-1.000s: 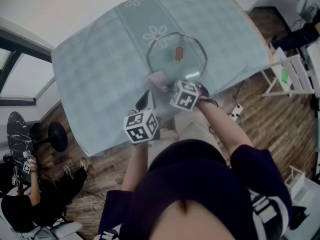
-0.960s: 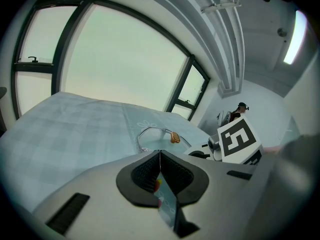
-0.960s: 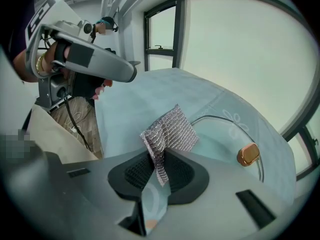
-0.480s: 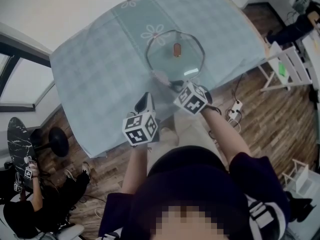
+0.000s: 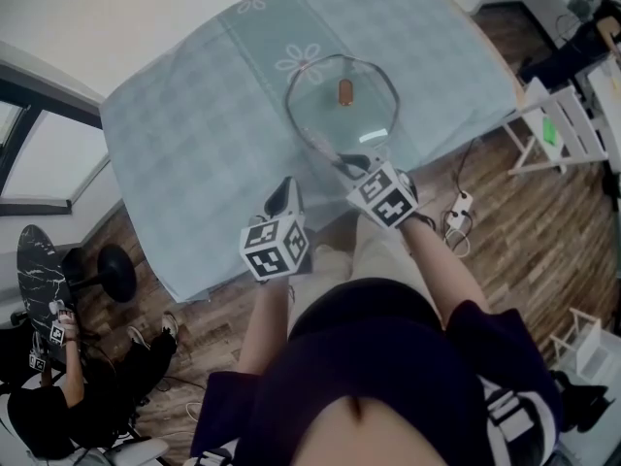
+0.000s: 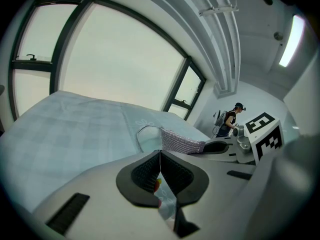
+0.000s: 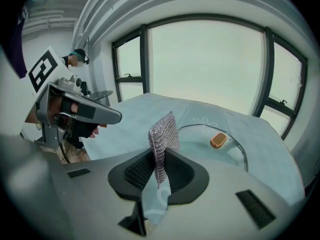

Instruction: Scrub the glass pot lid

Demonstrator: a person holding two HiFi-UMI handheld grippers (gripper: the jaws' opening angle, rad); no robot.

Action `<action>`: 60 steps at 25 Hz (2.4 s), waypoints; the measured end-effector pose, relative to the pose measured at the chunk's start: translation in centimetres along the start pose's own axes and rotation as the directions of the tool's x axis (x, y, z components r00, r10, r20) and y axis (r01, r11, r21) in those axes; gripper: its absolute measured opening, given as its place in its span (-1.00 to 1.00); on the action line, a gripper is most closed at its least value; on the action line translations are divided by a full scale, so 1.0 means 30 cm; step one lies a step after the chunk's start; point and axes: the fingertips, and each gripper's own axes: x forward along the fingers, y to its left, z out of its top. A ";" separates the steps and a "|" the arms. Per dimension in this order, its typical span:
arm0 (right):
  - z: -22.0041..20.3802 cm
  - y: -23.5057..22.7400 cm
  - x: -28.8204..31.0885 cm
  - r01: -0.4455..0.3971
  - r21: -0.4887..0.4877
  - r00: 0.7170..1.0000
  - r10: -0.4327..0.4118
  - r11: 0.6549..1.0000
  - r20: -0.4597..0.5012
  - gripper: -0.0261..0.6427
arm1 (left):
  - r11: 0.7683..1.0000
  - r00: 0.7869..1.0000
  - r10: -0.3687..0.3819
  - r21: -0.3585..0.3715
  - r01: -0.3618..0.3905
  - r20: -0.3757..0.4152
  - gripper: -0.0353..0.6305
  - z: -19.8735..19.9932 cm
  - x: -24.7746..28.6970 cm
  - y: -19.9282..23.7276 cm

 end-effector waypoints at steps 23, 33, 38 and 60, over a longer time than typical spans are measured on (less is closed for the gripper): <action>0.040 -0.488 -0.181 -0.088 0.008 0.987 0.086 0.996 0.139 -0.71 | 0.996 0.996 0.080 -0.049 -0.078 0.032 -0.89 0.110 0.361 -0.281; 0.014 -0.660 -0.179 -0.154 -0.029 0.976 0.156 0.988 0.150 -0.71 | 0.984 0.985 0.164 -0.079 -0.160 0.057 -0.88 0.144 0.496 -0.346; -0.014 -0.706 -0.161 -0.195 -0.046 0.972 0.199 0.980 0.125 -0.71 | 0.972 0.973 0.221 -0.098 -0.214 0.062 -0.88 0.125 0.532 -0.346; -0.059 -0.842 -0.159 -0.243 -0.005 0.958 0.241 0.970 0.157 -0.71 | 0.962 0.961 0.272 0.022 -0.271 -0.044 -0.13 0.130 0.760 -0.314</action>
